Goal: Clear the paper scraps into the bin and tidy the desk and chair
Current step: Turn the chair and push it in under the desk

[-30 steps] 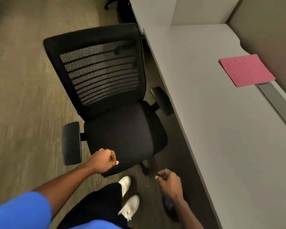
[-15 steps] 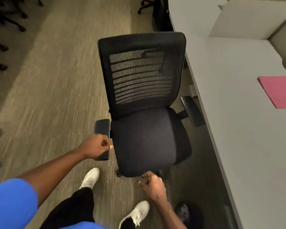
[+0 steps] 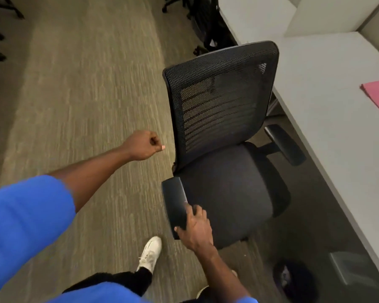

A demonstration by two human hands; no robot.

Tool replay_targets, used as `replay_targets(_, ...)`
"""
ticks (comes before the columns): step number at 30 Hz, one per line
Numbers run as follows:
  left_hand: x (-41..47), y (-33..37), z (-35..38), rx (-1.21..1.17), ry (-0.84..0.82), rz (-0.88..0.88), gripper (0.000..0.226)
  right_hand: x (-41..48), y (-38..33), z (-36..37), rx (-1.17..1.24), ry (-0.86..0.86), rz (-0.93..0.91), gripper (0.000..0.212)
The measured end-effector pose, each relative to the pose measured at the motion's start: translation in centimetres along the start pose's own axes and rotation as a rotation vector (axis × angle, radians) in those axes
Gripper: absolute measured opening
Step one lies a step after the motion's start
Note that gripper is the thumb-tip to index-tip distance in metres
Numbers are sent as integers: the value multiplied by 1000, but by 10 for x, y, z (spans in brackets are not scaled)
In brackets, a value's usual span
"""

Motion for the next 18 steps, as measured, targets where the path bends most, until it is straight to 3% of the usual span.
replay_targets(2,17,4,-18,-91,4,-9,31,9,-20,13,-79,-8,-2,88)
replay_targets(6,47,21,-48,-376,-34,-60,91,15,-41,43,-203,-62,26,82)
replay_targets(8,59,37,-58,-556,-66,-25,103,13,-44,55,-251,-79,43,78)
replay_targets(13,71,74,-56,-806,-175,119,43,3,-43,71,-334,-91,79,81)
replay_targets(18,61,76,-41,-902,-112,117,32,-1,-43,74,-307,-114,142,78)
Point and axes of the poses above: each hand's wrist, its own x-axis towards the middle knuckle, its own z-axis out of the palm, y = z × x, the point moved 7 cm from there along x, towards the middle knuckle
